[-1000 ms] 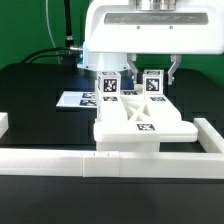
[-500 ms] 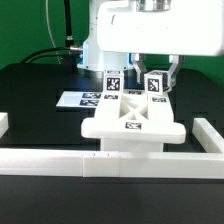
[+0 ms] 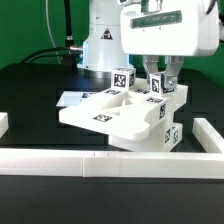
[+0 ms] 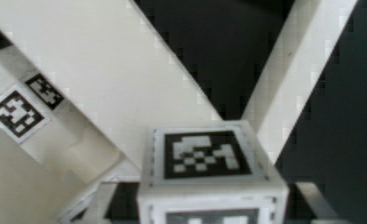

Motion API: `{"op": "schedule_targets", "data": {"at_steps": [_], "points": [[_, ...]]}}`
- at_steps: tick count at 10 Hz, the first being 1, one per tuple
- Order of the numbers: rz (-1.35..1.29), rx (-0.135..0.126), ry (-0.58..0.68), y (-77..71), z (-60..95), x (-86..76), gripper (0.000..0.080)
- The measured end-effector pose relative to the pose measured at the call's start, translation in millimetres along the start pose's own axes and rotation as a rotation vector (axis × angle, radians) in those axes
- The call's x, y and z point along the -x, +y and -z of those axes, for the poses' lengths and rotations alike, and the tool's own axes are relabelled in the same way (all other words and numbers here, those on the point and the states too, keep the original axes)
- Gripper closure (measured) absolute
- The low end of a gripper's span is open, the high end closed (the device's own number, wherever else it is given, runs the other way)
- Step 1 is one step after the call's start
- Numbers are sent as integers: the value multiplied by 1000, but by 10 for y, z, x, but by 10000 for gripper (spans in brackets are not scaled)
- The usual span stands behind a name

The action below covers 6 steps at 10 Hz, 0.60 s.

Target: Assemble chair

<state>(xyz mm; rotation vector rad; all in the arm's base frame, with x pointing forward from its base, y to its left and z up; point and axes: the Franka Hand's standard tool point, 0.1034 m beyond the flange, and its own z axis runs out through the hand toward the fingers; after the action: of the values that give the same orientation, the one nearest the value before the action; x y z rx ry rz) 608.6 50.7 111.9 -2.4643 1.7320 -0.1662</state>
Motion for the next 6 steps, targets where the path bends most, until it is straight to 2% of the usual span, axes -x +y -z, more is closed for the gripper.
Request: {"op": "schedule_targets", "data": {"at_steps": [6], "points": [[-375, -11, -31, -11, -8, 48, 514]]}}
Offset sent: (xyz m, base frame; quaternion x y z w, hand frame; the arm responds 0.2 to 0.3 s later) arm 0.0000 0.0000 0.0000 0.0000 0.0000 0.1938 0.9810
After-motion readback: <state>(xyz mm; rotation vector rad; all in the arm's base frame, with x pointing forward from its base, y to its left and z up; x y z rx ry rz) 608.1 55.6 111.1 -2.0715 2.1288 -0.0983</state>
